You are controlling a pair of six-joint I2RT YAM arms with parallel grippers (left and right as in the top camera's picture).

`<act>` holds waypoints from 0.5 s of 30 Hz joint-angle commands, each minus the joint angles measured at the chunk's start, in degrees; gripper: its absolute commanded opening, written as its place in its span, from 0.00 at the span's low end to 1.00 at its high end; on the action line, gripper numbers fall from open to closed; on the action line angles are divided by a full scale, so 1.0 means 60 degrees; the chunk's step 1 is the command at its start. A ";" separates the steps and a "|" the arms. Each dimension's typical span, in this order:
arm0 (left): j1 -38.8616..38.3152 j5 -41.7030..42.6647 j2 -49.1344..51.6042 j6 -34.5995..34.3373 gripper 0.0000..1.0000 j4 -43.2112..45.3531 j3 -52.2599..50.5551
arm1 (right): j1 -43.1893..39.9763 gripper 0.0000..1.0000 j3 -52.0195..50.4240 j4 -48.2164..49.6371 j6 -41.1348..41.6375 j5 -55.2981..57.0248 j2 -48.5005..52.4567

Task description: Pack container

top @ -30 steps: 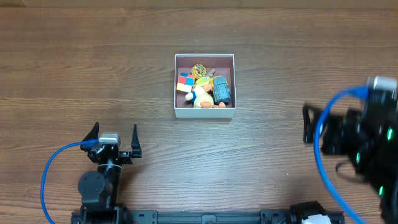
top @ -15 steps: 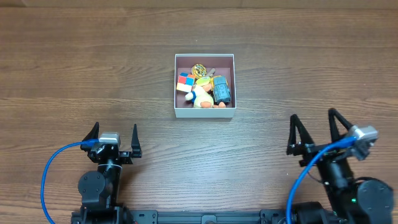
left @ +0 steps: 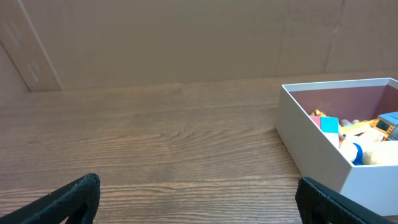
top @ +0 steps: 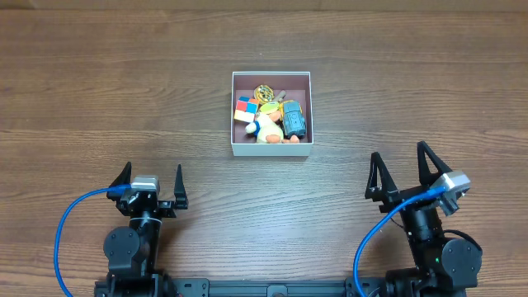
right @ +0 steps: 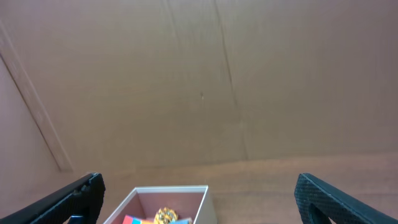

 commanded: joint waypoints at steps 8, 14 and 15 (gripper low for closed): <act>0.0051 -0.0055 -0.0102 -0.0091 1.00 0.0011 -0.0055 | -0.0091 1.00 -0.0852 0.0175 0.0000 0.0510 -0.1246; 0.0051 -0.0055 -0.0102 -0.0091 1.00 0.0011 -0.0055 | -0.0102 1.00 -0.1082 0.0222 0.0000 0.0678 -0.1282; 0.0051 -0.0055 -0.0102 -0.0091 1.00 0.0011 -0.0055 | -0.0102 0.99 -0.1118 0.0240 0.0004 0.0729 -0.1286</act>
